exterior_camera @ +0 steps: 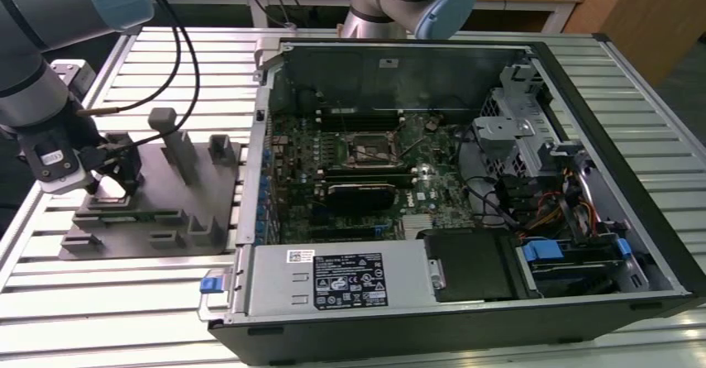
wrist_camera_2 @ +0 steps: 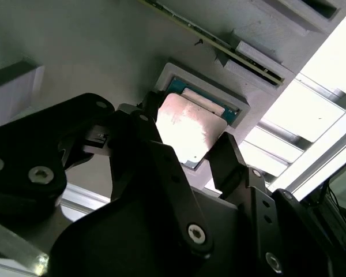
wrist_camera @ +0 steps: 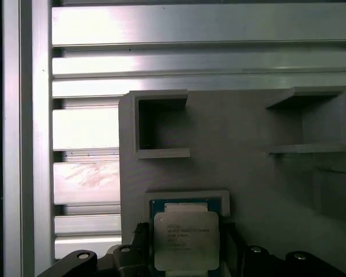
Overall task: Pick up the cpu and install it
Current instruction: 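Pick up the cpu and move it towards the insertion slot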
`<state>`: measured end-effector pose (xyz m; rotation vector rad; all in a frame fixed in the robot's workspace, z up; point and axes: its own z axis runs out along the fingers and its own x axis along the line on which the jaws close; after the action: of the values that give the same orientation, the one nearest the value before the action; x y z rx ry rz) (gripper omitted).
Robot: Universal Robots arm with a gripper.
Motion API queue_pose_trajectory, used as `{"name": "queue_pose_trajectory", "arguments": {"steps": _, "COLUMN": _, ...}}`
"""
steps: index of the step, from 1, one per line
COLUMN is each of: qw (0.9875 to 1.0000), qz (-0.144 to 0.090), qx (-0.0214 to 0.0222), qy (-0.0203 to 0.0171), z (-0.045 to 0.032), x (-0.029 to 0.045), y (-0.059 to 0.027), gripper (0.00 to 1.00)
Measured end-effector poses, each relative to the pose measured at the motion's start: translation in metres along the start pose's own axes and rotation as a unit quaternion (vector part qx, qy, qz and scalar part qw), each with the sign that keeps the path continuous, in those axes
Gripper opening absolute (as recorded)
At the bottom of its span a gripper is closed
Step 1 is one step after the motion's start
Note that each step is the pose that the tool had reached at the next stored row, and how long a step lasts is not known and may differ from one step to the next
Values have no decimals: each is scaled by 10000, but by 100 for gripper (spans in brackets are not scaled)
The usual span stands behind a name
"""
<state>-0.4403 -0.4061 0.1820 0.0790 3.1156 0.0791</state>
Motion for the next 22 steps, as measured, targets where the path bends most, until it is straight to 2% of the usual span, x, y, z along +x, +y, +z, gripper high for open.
{"name": "queue_pose_trajectory", "arguments": {"steps": 3, "qw": 10000, "qz": 0, "qx": 0, "qy": -1, "z": -29, "x": -1, "y": 2, "gripper": 62}}
{"name": "queue_pose_trajectory", "arguments": {"steps": 10, "qw": 10000, "qz": 0, "qx": -1, "qy": -1, "z": -34, "x": -1, "y": 2, "gripper": 62}}
{"name": "queue_pose_trajectory", "arguments": {"steps": 22, "qw": 10000, "qz": 0, "qx": -1, "qy": -2, "z": -1, "x": 0, "y": 0, "gripper": 62}}
